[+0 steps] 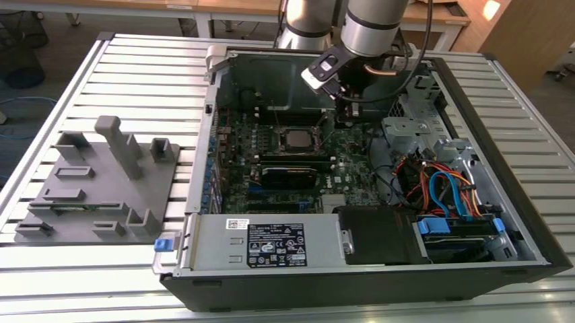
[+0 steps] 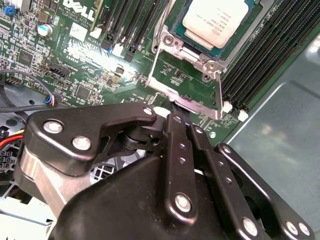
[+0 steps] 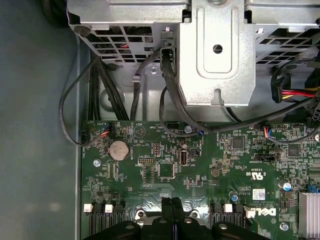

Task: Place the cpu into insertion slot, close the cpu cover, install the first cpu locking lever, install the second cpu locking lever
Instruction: 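Close the cpu cover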

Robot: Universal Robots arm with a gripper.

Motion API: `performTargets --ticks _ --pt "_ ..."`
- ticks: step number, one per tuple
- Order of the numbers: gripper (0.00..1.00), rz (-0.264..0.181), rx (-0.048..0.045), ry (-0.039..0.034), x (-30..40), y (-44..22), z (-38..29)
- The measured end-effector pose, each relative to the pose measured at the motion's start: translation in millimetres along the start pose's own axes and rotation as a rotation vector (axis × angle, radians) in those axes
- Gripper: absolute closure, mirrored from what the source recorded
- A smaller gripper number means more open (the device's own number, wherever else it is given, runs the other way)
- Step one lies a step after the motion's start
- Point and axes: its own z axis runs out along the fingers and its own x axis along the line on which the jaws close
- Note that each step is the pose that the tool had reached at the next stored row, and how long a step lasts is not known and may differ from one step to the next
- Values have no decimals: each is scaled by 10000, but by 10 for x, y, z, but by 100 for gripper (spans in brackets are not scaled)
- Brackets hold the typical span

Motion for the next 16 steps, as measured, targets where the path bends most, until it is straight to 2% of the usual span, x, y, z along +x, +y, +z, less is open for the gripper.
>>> performTargets --ticks 16 --pt "90 0 2 0 -1 -55 2"
